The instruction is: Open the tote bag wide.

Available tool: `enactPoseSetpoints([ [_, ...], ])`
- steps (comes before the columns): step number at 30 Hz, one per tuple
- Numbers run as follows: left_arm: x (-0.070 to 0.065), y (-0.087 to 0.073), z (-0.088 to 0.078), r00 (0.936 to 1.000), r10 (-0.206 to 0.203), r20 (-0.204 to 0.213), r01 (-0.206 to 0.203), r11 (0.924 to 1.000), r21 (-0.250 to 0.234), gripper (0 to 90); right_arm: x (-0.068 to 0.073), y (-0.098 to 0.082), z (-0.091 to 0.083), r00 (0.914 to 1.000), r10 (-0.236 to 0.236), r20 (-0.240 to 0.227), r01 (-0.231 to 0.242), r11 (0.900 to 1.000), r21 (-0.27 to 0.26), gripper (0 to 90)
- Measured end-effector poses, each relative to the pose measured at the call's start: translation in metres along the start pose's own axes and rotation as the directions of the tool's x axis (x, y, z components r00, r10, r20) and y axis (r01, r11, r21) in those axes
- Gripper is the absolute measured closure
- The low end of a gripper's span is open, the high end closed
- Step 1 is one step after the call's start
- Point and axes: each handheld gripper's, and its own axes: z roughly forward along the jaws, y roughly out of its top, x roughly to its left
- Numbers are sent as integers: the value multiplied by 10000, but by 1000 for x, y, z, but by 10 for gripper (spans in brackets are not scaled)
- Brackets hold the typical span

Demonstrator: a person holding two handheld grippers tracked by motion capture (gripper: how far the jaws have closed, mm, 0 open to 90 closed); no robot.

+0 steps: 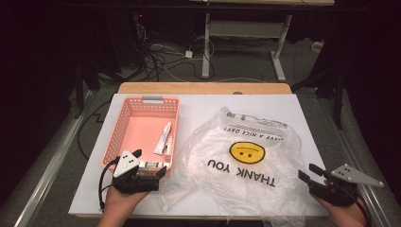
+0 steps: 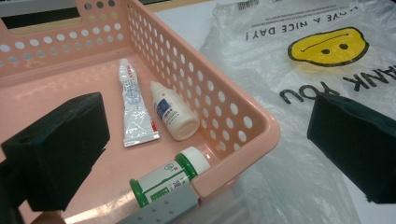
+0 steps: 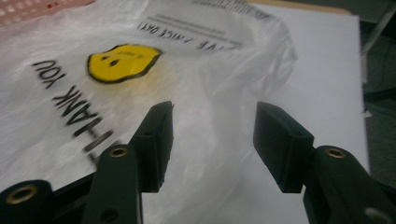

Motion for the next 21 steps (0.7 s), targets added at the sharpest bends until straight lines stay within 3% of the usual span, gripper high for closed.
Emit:
enactPoseSetpoints([
  [1, -1, 0, 1, 10000, 86, 41, -86, 10000, 22, 0, -9, 8, 8, 9997, 22, 239, -18, 9998, -176, 451],
  [4, 0, 1, 3, 9992, 143, 362, -145, 9999, 51, 0, -18, 14, 17, 9993, 211, 324, -208, 9997, -118, 413],
  [7, 1, 0, 3, 9995, 119, 286, -119, 9999, 1, 0, -32, 28, 37, 9989, 210, 419, -211, 9998, 3, 362],
  [10, 5, 0, 3, 9975, -249, 667, 236, 9995, 196, 0, -39, 35, 47, 9990, 309, 321, -310, 9995, 24, 315],
  [12, 5, 0, 1, 9971, -244, 723, 235, 9996, 143, 0, -47, 46, 63, 9986, 522, 20, -523, 9985, 134, 301],
  [16, 5, 0, -1, 9975, -117, 701, 101, 9997, 229, 0, -52, 57, 81, 9983, 579, 4, -578, 9981, 207, 241],
  [17, 5, -1, -1, 9982, -40, 592, 24, 9996, 281, 0, -56, 62, 95, 9969, 786, -87, -781, 9957, 493, 192],
  [19, 4, -1, 0, 9983, -17, 575, -2, 9995, 321, 0, -59, 64, 102, 9965, 829, -86, -821, 9943, 685, 183],
  [21, 5, -1, 0, 9965, -139, 820, 115, 9995, 302, 0, -67, 65, 119, 9888, 1456, -314, -1414, 9839, 1091, 162],
])
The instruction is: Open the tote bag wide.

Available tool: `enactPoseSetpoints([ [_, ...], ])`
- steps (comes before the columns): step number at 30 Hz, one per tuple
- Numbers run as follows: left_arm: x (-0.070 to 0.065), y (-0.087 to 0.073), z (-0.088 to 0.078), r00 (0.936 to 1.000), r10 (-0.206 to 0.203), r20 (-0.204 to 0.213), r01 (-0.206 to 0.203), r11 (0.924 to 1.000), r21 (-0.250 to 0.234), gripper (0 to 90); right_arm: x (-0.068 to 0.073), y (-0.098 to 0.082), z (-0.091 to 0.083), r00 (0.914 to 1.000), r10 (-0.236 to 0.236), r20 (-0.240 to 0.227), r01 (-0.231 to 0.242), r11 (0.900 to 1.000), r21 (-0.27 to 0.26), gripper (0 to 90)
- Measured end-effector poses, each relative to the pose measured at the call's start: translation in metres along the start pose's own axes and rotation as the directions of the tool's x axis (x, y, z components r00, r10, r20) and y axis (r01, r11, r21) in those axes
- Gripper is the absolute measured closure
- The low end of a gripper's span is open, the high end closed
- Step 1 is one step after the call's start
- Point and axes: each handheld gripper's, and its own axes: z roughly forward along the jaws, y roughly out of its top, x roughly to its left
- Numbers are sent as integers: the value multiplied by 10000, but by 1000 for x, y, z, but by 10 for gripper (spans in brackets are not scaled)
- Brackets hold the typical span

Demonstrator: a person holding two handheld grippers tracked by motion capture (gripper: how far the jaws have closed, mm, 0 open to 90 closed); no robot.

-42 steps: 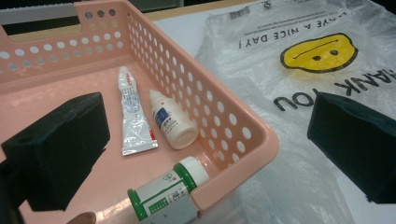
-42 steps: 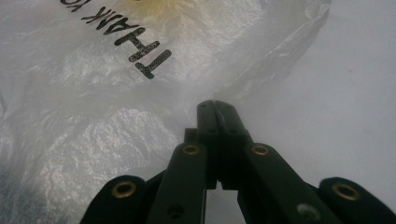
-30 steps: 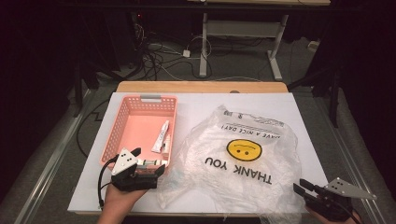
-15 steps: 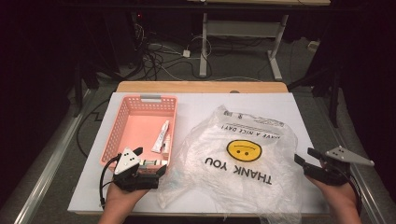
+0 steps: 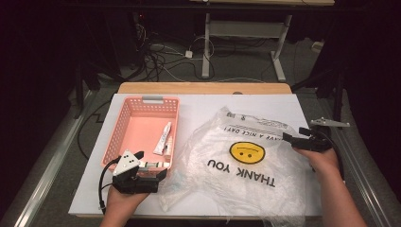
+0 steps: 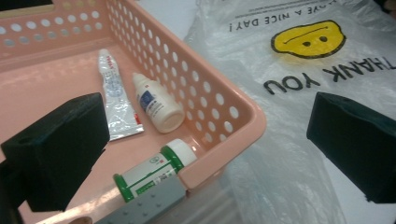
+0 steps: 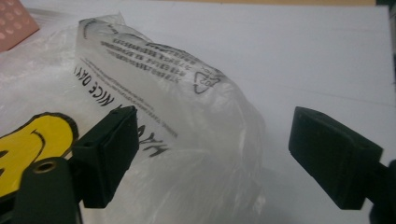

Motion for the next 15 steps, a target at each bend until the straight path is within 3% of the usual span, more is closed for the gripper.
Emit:
enactPoseSetpoints([
  [3, -1, -1, 1, 10000, 42, 32, -41, 10000, -81, 0, -1, 0, 10, 10000, -41, -23, 42, 9996, 278, 163],
  [4, -1, -1, 1, 10000, 38, 49, -38, 9999, -95, 0, 0, -1, 19, 9994, -345, 44, 342, 9980, 539, 198],
  [6, -1, -1, 2, 9999, 113, 91, -112, 9999, -103, 0, -1, -2, 22, 9992, -407, 4, 406, 9973, 616, 222],
  [10, -1, -1, 0, 9999, 106, 27, -106, 9997, -198, 0, -1, -5, 30, 9969, -706, -352, 737, 9928, 946, 422],
  [12, 0, -1, 0, 10000, 71, 37, -70, 9997, -246, 0, 1, -6, 32, 9953, -870, -415, 911, 9896, 1117, 450],
  [13, 0, 0, -1, 10000, 51, 32, -50, 9996, -290, 0, 4, -8, 35, 9921, -1154, -499, 1214, 9825, 1410, 521],
  [15, 1, 0, -2, 10000, 6, 21, -5, 9994, -356, 0, 5, -9, 36, 9907, -1227, -585, 1305, 9787, 1586, 567],
])
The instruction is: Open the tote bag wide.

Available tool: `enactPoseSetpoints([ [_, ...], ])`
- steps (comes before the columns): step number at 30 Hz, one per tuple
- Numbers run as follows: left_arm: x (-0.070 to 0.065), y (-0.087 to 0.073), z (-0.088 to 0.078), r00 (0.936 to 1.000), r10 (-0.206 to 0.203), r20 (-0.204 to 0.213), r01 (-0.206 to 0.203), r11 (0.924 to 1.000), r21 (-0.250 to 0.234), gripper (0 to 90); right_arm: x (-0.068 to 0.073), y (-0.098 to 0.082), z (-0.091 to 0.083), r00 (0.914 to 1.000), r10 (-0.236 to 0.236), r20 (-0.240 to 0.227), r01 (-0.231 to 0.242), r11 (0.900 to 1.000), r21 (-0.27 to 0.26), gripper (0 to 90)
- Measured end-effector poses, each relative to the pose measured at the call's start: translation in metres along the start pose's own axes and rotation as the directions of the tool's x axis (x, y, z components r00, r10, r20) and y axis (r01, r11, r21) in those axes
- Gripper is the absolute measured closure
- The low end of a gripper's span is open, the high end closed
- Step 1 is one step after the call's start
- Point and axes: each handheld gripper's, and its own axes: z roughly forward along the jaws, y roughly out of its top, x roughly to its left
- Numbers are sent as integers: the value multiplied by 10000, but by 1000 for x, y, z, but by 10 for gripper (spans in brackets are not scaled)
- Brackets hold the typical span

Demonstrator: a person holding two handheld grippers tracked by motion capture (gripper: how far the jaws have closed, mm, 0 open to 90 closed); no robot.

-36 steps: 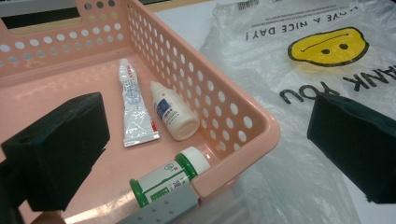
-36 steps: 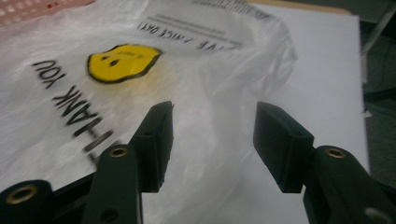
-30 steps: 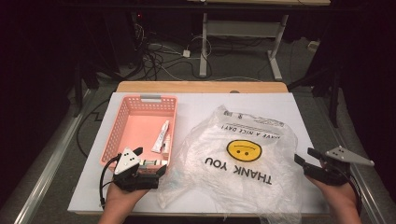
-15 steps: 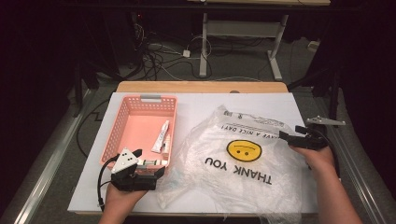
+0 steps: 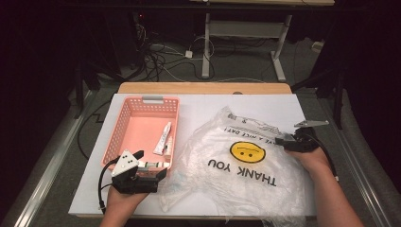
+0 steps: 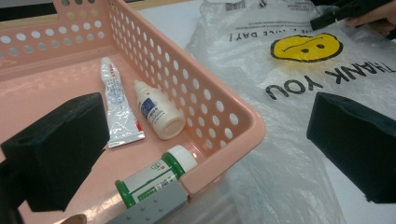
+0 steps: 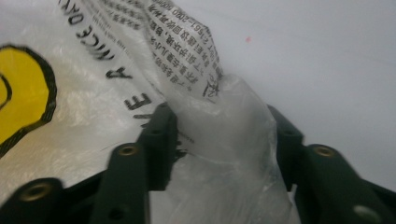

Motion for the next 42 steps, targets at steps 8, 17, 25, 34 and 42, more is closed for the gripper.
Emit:
enactPoseSetpoints([
  [8, 1, 1, 0, 9999, -95, 122, 97, 9999, -130, 0, 5, 0, -4, 9998, -142, 140, 144, 9998, -146, 876],
  [17, 1, 3, 3, 9996, 245, 126, -245, 9997, 22, 0, -35, -2, -32, 9749, 1606, 1544, -1355, 9775, -1615, 886],
  [25, 11, 6, -5, 9995, 319, -66, -321, 9989, -350, 0, -59, -11, -45, 9329, 2605, 2486, -2055, 9521, -2265, 885],
  [34, 10, -1, -6, 9998, -78, 176, 87, 9986, -513, 0, -33, -42, -58, 9311, 2617, 2540, -2023, 9501, -2373, 871],
  [42, 7, -3, -6, 9985, -197, 518, 225, 9983, -544, 0, -5, -61, -72, 9466, 2047, 2489, -1485, 9626, -2268, 778],
])
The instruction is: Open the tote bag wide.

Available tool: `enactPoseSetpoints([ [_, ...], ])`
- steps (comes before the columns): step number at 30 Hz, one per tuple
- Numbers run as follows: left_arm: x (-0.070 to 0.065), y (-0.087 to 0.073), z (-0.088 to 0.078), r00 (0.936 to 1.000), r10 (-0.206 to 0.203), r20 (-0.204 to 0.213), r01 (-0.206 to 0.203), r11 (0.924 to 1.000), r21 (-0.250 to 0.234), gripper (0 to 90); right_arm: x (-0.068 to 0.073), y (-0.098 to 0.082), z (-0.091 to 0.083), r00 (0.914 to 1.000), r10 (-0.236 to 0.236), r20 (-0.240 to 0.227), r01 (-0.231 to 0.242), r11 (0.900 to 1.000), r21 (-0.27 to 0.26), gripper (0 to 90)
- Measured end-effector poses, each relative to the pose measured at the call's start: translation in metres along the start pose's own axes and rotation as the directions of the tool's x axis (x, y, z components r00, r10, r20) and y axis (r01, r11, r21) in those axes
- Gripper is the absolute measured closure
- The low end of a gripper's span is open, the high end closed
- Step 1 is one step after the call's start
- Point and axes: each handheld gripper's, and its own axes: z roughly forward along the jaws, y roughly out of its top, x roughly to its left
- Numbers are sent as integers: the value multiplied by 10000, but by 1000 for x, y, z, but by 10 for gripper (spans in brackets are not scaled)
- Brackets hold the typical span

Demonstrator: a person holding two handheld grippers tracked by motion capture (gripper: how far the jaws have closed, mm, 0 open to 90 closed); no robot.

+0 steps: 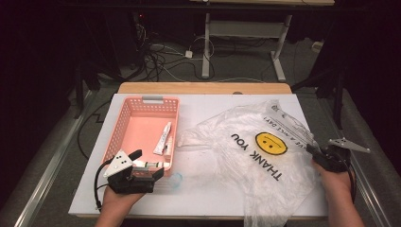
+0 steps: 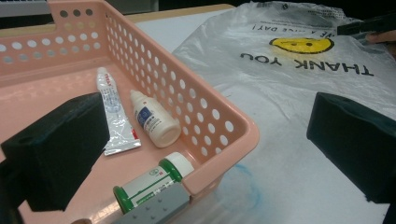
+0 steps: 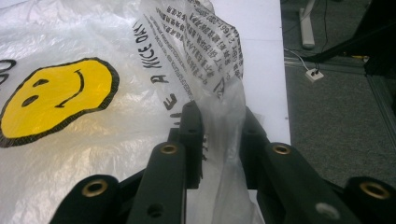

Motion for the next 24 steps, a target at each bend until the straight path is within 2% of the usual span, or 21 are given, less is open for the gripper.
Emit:
enactPoseSetpoints([
  [2, 0, -1, 1, 10000, -25, 25, 25, 10000, -44, 0, 1, -2, -3, 9999, -40, -98, 40, 10000, -15, 729],
  [4, 0, -1, 1, 10000, -65, 1, 65, 10000, -50, 0, 2, -3, -6, 9998, -133, -179, 131, 9999, -94, 638],
  [7, 1, -2, 2, 10000, -81, -41, 81, 10000, -45, 0, 3, -3, -16, 9997, -211, -89, 205, 9978, -632, 457],
  [8, 1, -2, 2, 10000, -81, -41, 81, 10000, -45, 0, 3, -3, -20, 9996, -227, -156, 214, 9969, -760, 430],
  [9, 1, -2, 3, 10000, 12, -87, -12, 10000, 10, 0, 3, -3, -20, 9996, -227, -156, 214, 9969, -760, 430],
  [11, -1, -1, 3, 9994, 206, -265, -204, 9998, 75, 0, 6, -1, -28, 9997, -220, -71, 213, 9954, -929, 338],
  [12, -1, -1, 3, 9992, 244, -307, -243, 9997, 52, 0, 9, 2, -36, 9995, -266, -167, 244, 9923, -1216, 291],
  [13, -2, -1, 3, 9990, 278, -351, -277, 9996, 30, 0, 9, 2, -36, 9995, -266, -167, 244, 9923, -1216, 291],
  [15, -2, -1, 3, 9990, 267, -364, -266, 9996, 26, 0, 12, 5, -48, 9989, -364, -286, 314, 9868, -1589, 260],
  [19, -1, -1, 2, 9991, 170, -387, -168, 9998, 59, 0, 15, 6, -54, 9976, -534, -435, 451, 9839, -1729, 228],
  [21, 0, -1, 1, 9993, 111, -362, -107, 9999, 124, 0, 19, 6, -56, 9960, -623, -637, 503, 9831, -1759, 214],
  [22, 0, -1, 1, 9991, 93, -416, -86, 9998, 165, 0, 24, 6, -55, 9936, -679, -902, 510, 9826, -1787, 202],
  [24, 0, 0, 2, 9985, 138, -536, -121, 9995, 305, 0, 27, 6, -54, 9922, -640, -1073, 449, 9841, -1718, 193],
])
